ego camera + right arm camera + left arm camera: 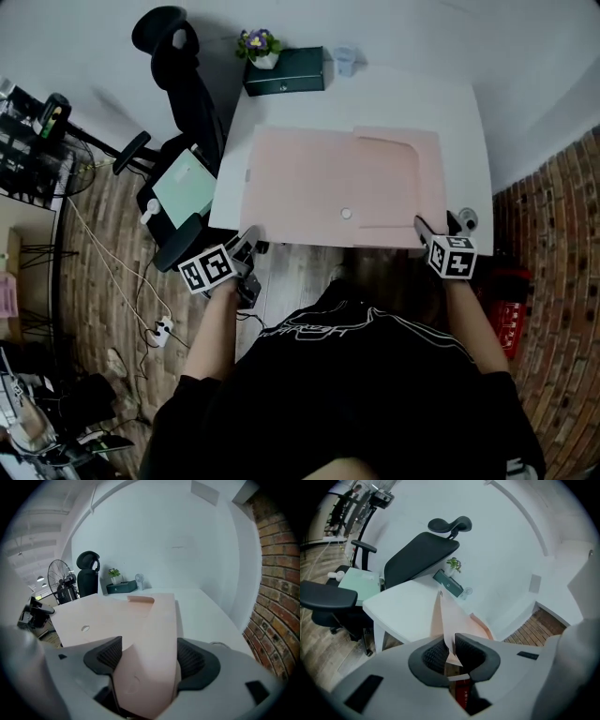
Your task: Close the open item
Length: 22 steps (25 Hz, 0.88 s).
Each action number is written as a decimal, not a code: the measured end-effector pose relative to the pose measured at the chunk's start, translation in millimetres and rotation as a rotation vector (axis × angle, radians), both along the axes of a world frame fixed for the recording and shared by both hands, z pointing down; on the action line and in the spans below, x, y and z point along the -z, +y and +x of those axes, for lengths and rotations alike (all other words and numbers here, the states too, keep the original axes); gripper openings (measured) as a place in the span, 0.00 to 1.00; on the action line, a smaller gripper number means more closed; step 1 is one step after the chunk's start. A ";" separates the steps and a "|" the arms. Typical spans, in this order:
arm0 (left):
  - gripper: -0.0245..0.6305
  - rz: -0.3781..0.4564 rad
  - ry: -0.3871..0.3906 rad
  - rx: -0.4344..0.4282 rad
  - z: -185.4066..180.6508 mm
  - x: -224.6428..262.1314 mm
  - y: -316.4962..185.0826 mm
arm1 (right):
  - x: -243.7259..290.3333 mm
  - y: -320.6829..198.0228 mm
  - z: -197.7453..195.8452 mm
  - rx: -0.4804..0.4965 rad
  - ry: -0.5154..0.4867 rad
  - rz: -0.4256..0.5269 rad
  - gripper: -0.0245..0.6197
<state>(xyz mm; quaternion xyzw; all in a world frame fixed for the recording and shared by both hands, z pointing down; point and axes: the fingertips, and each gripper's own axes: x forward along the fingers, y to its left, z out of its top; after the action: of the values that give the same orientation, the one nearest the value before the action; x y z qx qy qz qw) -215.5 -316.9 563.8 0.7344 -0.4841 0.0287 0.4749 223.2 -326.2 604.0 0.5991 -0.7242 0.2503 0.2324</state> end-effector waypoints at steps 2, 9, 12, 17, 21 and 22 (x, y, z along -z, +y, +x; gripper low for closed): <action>0.13 0.034 -0.010 0.003 5.3 17.9 -3.1 | 2.3 -2.1 -0.9 0.013 -0.035 0.004 0.61; 0.12 0.143 -0.157 -0.069 37.7 74.3 -10.1 | 39.8 18.0 22.5 0.023 -0.074 0.097 0.65; 0.12 0.195 -0.214 -0.099 54.4 94.3 -9.8 | 51.8 42.8 38.2 -0.009 -0.127 0.116 0.63; 0.12 0.310 -0.283 -0.175 98.2 129.8 -6.3 | 78.5 87.7 42.3 0.008 -0.179 0.162 0.52; 0.12 0.391 -0.332 -0.254 140.6 150.8 4.3 | 107.1 118.3 41.3 0.037 -0.190 0.231 0.35; 0.12 0.409 -0.345 -0.278 151.2 154.7 7.3 | 112.3 124.6 42.4 0.037 -0.190 0.244 0.30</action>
<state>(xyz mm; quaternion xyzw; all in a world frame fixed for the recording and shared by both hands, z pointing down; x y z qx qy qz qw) -64.3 -309.6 409.1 0.8582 -0.4482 0.1198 0.2195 265.6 -201.6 491.7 0.5831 -0.7787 0.2117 0.0932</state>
